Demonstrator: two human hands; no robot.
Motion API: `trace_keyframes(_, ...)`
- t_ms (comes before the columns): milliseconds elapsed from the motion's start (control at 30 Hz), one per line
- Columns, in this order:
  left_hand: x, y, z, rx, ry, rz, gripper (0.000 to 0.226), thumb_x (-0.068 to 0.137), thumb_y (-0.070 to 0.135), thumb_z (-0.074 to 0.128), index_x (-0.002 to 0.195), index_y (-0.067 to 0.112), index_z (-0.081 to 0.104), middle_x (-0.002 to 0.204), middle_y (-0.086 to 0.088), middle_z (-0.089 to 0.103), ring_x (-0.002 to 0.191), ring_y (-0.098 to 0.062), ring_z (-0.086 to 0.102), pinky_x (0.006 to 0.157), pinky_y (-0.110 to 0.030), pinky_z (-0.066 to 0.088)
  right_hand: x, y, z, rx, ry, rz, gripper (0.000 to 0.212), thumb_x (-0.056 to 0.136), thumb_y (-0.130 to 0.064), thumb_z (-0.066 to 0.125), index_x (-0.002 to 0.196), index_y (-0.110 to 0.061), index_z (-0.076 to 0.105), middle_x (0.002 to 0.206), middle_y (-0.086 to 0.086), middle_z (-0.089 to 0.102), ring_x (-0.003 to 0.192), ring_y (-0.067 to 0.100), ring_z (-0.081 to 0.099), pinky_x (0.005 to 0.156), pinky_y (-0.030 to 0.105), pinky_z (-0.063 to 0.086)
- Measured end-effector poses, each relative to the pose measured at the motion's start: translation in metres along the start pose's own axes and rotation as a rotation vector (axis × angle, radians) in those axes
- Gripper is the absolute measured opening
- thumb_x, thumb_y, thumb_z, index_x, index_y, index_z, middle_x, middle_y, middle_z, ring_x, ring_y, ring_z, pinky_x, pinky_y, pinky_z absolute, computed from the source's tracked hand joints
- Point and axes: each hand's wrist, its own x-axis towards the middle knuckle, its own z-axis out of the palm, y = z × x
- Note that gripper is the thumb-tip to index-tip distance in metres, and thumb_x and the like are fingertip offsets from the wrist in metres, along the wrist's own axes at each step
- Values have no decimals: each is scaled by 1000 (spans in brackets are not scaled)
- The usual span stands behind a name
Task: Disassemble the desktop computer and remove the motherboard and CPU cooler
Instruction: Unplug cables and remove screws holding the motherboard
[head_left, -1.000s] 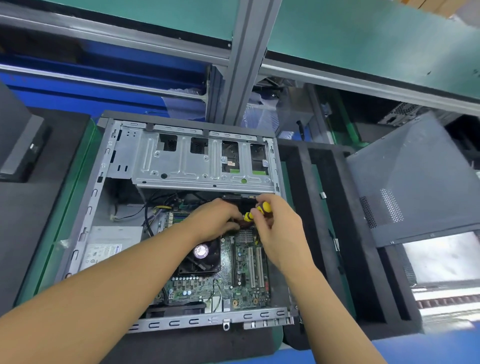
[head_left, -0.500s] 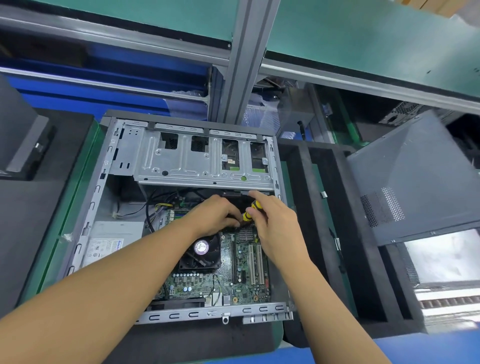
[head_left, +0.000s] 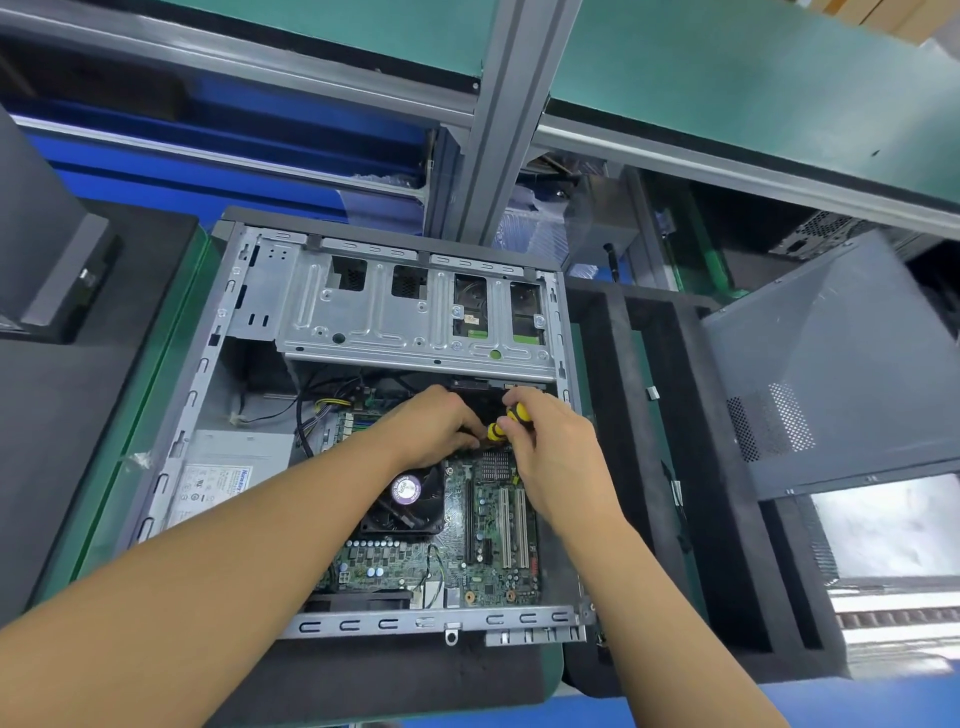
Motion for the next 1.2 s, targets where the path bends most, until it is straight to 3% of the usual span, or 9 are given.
trace_keyframes(267, 2, -3, 2, 13, 18, -6, 17, 90, 29, 70, 105, 34, 77, 89, 10, 75, 66, -2, 49, 57, -16, 32, 0, 2, 2, -14, 1, -8, 23, 99, -20, 57, 122, -16, 62, 107, 0, 66, 89, 14, 57, 69, 17, 32)
trace_keyframes(500, 2, -2, 2, -11, -17, -26, 14, 90, 29, 70, 101, 34, 78, 89, 10, 75, 80, -10, 59, 74, -27, 50, -1, 2, 1, 3, 7, -16, 23, 99, -19, 58, 121, -16, 63, 105, -1, 67, 88, 15, 58, 71, 20, 36)
trace_keyframes(633, 2, -2, 2, -22, -8, -29, 14, 90, 28, 71, 102, 33, 78, 92, 10, 75, 82, -9, 62, 76, -29, 53, -1, 2, 1, 4, 14, -22, 23, 99, -19, 58, 121, -15, 64, 105, 0, 67, 89, 16, 59, 71, 19, 36)
trace_keyframes(867, 2, -2, 4, -28, 11, -26, 16, 89, 29, 72, 104, 33, 77, 92, 9, 75, 76, -7, 57, 70, -24, 46, -1, -1, 0, -1, 24, -42, 24, 99, -19, 58, 122, -14, 63, 107, 2, 67, 94, 19, 61, 78, 28, 46)
trace_keyframes(1033, 1, -1, 2, -36, 3, -16, 12, 90, 26, 71, 98, 30, 78, 65, 24, 57, 63, 2, 50, 62, -23, 39, 0, -1, -1, 7, 32, -38, 22, 95, -22, 65, 116, -15, 66, 99, 0, 68, 83, 17, 60, 73, 24, 45)
trace_keyframes(1200, 1, 0, 1, -37, -19, 7, 9, 90, 22, 71, 94, 28, 78, 60, 19, 55, 60, -2, 51, 57, -25, 35, -2, -1, 0, -19, 53, -41, 21, 90, -28, 72, 105, -14, 68, 82, 0, 64, 72, 19, 57, 68, 33, 51)
